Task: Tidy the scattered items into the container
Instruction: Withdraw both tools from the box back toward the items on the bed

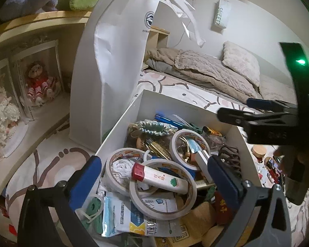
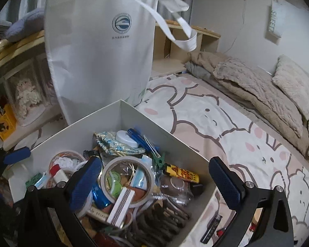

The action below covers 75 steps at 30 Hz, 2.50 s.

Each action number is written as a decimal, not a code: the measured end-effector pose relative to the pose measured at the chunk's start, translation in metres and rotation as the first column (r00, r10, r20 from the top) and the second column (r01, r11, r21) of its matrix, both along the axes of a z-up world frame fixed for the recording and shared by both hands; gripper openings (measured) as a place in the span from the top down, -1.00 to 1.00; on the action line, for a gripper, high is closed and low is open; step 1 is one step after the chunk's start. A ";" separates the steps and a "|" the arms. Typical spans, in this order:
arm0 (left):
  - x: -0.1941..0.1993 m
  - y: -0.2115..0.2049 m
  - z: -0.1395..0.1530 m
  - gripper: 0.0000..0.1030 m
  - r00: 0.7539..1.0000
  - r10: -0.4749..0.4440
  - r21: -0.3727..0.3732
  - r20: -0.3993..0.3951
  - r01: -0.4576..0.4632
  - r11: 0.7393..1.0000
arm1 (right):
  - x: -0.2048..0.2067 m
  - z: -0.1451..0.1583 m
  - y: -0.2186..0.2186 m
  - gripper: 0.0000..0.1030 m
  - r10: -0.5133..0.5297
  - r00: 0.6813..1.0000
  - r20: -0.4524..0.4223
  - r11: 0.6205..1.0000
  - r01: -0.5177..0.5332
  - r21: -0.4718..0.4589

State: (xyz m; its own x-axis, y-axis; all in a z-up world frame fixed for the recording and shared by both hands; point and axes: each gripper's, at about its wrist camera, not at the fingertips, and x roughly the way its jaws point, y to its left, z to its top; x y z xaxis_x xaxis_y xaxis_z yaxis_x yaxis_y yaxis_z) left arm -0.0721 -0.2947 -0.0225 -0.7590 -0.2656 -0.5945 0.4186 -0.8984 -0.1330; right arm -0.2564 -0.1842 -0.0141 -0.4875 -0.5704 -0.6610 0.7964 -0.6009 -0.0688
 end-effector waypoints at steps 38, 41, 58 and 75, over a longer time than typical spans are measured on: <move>-0.012 0.070 0.019 -1.00 0.991 -0.132 -0.085 -0.022 0.130 0.988 | 0.079 0.032 0.178 -1.00 -0.189 0.981 -0.055 0.973 0.179 -0.147; -0.014 0.080 0.021 -1.00 0.988 -0.148 -0.084 -0.032 0.145 0.986 | 0.080 0.035 0.196 -1.00 -0.214 0.974 -0.068 0.968 0.203 -0.146; -0.024 0.128 0.024 -1.00 0.976 -0.212 -0.103 -0.058 0.205 0.973 | 0.088 0.038 0.293 -1.00 -0.362 0.928 -0.082 0.922 0.344 -0.175; -0.033 0.197 0.014 -1.00 0.935 -0.344 -0.130 -0.090 0.331 0.934 | 0.087 0.016 0.413 -1.00 -0.560 0.828 -0.026 0.811 0.542 -0.220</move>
State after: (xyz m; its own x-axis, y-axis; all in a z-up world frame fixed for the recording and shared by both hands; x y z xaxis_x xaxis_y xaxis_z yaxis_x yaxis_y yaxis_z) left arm -0.1053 -0.0972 -0.0090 -0.8740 -0.0417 -0.4842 0.0764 -0.9957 -0.0521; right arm -0.1698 0.2288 0.0020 -0.8080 -0.3007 -0.5067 0.3240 -0.9450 0.0441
